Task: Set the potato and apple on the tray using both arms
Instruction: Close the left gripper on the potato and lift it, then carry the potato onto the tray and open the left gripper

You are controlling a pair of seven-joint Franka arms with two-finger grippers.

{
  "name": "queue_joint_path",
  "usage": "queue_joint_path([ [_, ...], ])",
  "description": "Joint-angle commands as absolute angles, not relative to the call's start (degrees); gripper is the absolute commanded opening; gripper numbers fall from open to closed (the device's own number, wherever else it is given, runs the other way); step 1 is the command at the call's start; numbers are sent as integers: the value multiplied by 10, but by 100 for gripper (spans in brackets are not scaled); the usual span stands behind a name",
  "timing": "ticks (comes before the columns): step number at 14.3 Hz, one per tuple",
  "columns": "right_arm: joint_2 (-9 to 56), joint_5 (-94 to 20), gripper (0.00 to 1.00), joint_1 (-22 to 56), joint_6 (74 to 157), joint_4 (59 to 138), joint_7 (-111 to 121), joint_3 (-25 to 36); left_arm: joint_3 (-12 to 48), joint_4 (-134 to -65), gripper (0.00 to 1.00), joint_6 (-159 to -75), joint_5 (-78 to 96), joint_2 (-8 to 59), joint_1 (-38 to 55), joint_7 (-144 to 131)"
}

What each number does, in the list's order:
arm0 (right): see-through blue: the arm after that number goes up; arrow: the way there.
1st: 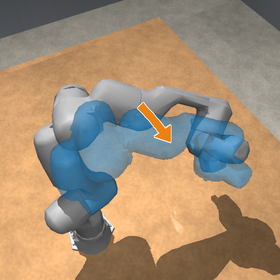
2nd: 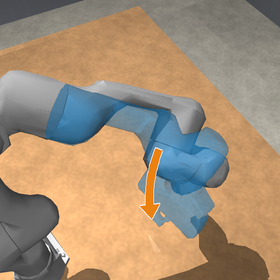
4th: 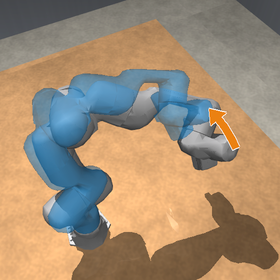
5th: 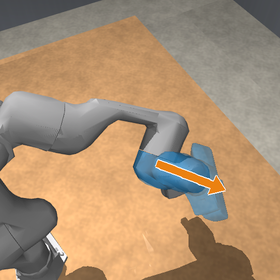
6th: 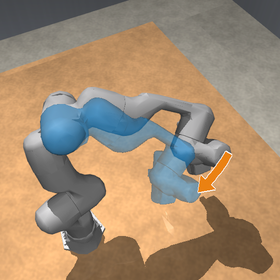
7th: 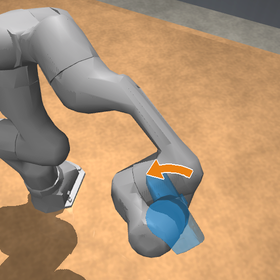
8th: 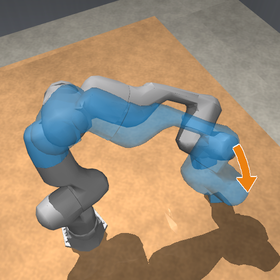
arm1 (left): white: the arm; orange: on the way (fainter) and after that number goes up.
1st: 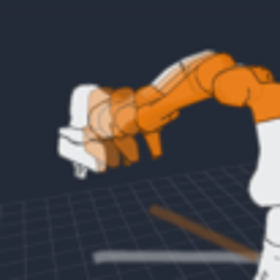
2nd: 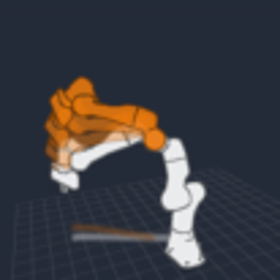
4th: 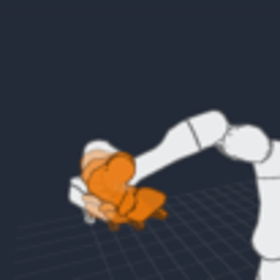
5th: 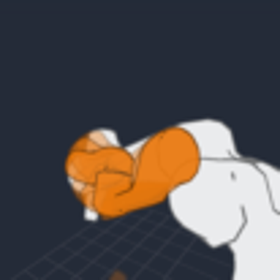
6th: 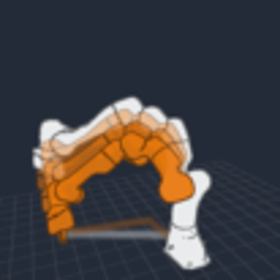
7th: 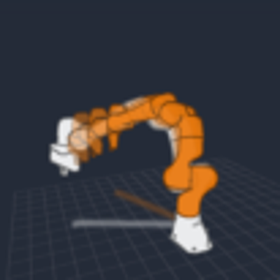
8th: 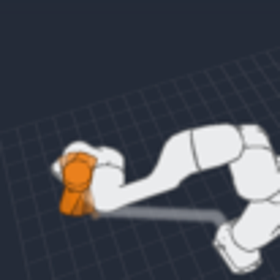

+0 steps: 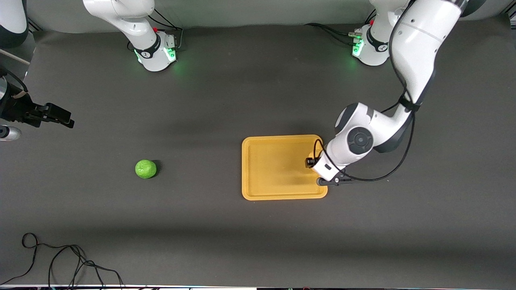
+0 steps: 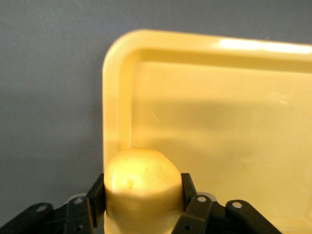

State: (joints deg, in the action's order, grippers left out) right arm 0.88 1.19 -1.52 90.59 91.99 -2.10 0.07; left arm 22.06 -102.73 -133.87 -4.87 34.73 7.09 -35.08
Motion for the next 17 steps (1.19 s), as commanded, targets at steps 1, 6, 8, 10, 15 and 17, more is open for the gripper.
queue_joint_path([
  [1, 9, 3, 100, -17, 906, 913, -12, 0, 211, -1019, 7, -1334, -69, 341, 105, -399],
  [6, 10, 3, 100, -16, 907, 914, -12, -1, 210, -1019, 12, -1360, -72, 363, 102, -400],
  [8, 10, 3, 100, -7, 907, 914, -18, -1, 210, -1020, 13, -1368, -72, 366, 100, -400],
  [10, 10, 3, 100, 15, 911, 914, -22, 0, 210, -1020, 40, -1367, -72, 367, 99, -402],
  [15, 11, 3, 100, 42, 925, 918, -34, -1, 209, -1019, 100, -1322, -72, 346, 87, -427],
  [17, 11, 2, 100, 44, 932, 929, -32, 0, 210, -1014, 100, -1268, -72, 303, 71, -427],
])
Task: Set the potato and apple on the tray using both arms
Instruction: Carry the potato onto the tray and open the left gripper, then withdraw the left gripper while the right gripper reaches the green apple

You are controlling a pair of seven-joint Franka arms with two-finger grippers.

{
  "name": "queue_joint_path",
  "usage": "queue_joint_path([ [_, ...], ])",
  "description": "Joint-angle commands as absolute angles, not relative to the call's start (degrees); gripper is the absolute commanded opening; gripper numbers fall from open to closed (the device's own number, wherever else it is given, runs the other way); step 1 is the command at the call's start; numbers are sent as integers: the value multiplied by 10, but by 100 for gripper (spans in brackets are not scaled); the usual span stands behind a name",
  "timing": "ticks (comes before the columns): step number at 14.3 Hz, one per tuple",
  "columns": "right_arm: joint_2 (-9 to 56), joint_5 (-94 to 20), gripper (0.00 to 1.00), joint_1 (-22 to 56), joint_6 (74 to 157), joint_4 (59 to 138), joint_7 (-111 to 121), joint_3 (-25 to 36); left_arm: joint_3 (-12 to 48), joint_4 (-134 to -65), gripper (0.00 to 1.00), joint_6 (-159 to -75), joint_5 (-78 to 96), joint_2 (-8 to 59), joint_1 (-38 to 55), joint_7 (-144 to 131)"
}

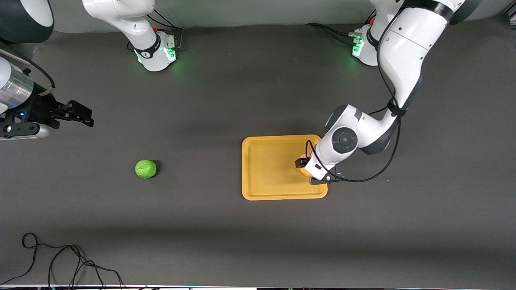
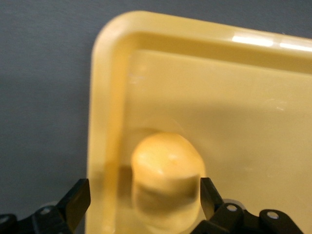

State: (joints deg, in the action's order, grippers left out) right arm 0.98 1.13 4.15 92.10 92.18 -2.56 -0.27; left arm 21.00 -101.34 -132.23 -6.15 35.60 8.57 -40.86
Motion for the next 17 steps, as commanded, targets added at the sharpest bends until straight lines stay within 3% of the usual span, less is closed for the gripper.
queue_joint_path([
  [1, 9, 2, 100, 43, 951, 946, -27, 3, 210, -1014, 100, -1249, -72, 276, 62, -421],
  [4, 7, 2, 100, 43, 1010, 1014, -26, 4, 210, -1013, 100, -1191, -73, 204, 27, -407],
  [9, 39, 1, 100, 43, 1191, 1142, -26, 4, 212, -1003, 100, -1065, -65, 97, -61, -270],
  [12, 95, -7, 100, 43, 1316, 1194, -25, 4, 205, -973, 100, -974, -52, 72, -106, -226],
  [17, 196, -7, 100, 43, 1447, 1212, -26, 4, 202, -976, 100, -937, -44, 45, -132, -184],
])
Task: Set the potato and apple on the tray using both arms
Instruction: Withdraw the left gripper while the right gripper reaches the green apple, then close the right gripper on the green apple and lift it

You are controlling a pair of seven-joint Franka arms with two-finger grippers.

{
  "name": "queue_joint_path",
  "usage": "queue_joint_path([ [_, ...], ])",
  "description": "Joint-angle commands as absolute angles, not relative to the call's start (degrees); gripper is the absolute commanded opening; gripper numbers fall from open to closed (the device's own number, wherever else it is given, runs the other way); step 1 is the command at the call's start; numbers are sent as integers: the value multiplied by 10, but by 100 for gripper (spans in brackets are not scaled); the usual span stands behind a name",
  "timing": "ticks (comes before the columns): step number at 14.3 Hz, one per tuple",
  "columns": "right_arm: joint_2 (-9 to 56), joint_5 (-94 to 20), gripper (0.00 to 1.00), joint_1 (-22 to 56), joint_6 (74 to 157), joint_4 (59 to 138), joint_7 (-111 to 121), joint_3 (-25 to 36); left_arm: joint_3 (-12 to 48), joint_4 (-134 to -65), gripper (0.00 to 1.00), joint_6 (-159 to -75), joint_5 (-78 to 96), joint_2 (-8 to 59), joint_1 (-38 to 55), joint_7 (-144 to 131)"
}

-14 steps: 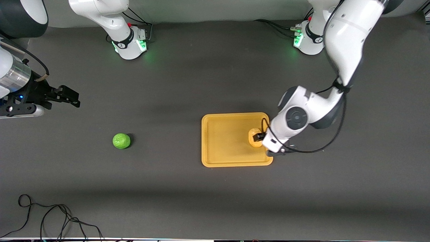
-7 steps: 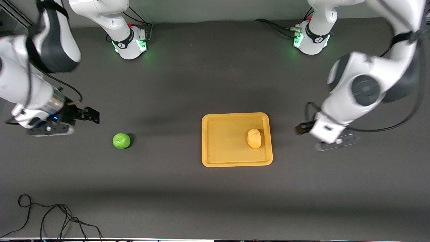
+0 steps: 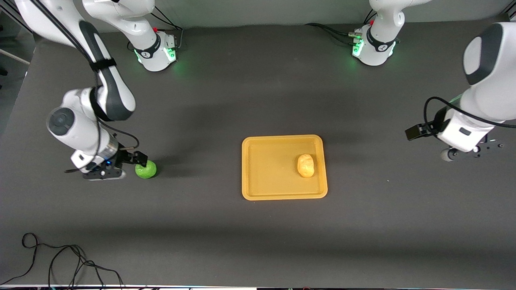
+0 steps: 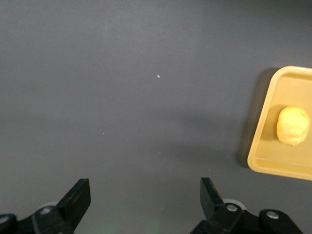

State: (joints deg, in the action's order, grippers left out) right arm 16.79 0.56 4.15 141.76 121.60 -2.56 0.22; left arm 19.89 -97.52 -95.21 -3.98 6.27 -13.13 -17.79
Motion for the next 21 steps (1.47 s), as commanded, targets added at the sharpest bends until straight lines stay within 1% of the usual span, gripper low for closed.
queue_joint_path([
  [1, 207, -7, 100, 43, 1454, 1213, -26, 4, 201, -978, 100, -933, -45, 29, -135, -208],
  [3, 222, -7, 100, 42, 1482, 1225, -25, 4, 202, -980, 100, -919, -40, 18, -151, -204],
  [5, 238, -7, 100, 42, 1537, 1251, -26, 4, 211, -965, 100, -884, -38, 11, -143, -157],
  [6, 241, -7, 100, 42, 1558, 1262, -26, 4, 214, -960, 100, -889, -40, -8, -141, -155],
  [10, 244, -7, 100, 41, 1555, 1266, -26, 4, 208, -952, 100, -886, -38, -24, -150, -144],
  [11, 243, -7, 89, 40, 1553, 1266, -25, 4, 207, -951, 100, -885, -38, -25, -150, -137],
  [12, 243, -7, 64, 40, 1553, 1266, -25, 4, 206, -956, 100, -884, -38, -23, -149, -125],
  [13, 243, -7, 50, 40, 1552, 1265, -25, 4, 205, -958, 100, -889, -38, -21, -149, -116],
  [14, 242, -7, 46, 40, 1544, 1262, -25, 4, 203, -959, 100, -889, -38, -20, -150, -113],
  [17, 221, -7, 46, 42, 1498, 1232, -25, 4, 192, -958, 100, -864, -37, -32, -151, -90],
  [19, 195, -6, 46, 43, 1409, 1179, -25, 3, 178, -959, 100, -862, -36, -46, -158, -90],
  [21, 187, -6, 46, 44, 1290, 1089, -25, 1, 171, -959, 100, -870, -36, -54, -158, -89],
])
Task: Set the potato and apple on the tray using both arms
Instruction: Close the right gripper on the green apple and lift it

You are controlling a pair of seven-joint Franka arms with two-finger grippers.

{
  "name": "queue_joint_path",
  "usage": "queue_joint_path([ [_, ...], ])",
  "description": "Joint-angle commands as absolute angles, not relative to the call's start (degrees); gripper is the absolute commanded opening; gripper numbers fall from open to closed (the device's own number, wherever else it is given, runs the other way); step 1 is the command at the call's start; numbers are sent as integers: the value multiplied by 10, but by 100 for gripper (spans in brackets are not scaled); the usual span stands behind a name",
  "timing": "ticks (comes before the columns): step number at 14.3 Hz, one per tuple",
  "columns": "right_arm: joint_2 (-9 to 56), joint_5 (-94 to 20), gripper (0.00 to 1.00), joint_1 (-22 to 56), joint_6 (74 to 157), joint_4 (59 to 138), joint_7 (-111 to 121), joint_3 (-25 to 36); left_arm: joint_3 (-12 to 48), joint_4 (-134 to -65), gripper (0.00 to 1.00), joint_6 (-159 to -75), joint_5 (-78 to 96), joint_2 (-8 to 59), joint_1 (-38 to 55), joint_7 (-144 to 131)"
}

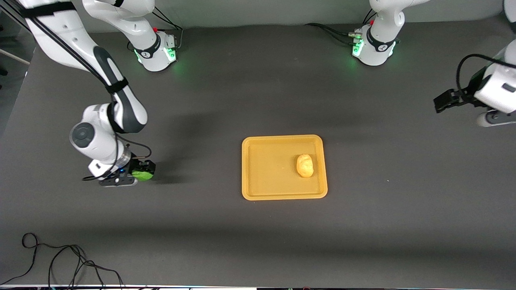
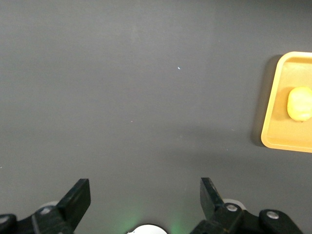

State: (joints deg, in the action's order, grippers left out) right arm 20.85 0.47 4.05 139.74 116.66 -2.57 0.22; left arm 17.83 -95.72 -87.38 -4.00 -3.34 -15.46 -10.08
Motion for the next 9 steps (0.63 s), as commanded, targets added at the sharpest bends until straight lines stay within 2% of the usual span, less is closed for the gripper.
queue_joint_path([
  [1, 188, -6, 46, 45, 1231, 1039, -26, 0, 171, -958, 100, -879, -34, -55, -157, -88],
  [4, 199, -6, 46, 79, 1098, 903, -39, -1, 171, -969, 100, -913, -33, -55, -152, -71],
  [6, 220, -3, 46, 116, 1062, 840, -114, 0, 170, -981, 100, -938, 15, -54, -156, -68],
  [9, 275, 2, 46, 198, 1050, 762, -246, 0, 174, -997, 100, -942, 23, -65, -143, -68],
])
